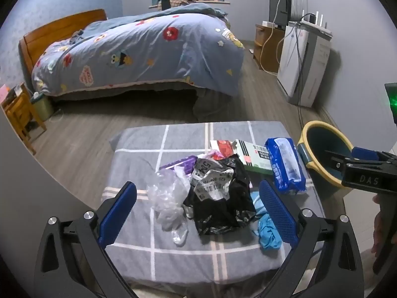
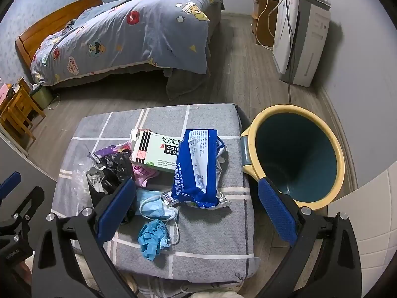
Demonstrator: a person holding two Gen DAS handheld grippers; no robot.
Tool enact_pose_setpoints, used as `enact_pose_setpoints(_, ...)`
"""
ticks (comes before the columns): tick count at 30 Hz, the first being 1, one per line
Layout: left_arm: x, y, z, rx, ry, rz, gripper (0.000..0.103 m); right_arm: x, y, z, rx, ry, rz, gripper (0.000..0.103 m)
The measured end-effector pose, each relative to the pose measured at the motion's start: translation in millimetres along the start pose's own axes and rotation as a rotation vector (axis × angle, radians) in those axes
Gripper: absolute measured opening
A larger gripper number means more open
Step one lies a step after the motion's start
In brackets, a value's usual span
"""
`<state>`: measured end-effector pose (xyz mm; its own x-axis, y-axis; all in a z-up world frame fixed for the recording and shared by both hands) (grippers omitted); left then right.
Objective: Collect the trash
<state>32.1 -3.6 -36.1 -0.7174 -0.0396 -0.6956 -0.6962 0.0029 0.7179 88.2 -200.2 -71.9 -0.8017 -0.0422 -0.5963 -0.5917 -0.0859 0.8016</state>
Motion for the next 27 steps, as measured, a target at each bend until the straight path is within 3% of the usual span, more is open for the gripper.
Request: enact_pose_setpoints(27, 2.7, -2.2, 1.1, 0.002, 0.001, 0.001, 0.098, -0.5, -0.1, -0.6, 0.004, 0.007, 0.005, 0.097)
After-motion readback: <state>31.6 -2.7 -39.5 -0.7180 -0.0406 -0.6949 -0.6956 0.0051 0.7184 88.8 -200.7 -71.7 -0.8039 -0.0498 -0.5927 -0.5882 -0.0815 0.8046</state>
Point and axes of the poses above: each gripper's, at about its wrist camera, not at the fingertips, and y roughly against the way its jaws point, z to its left, x to its underside, the point moved 5 cm from there along -y, roughly the way its jaws point, and after that the axes turned 4 degrees about y, right-handed, at the moved point
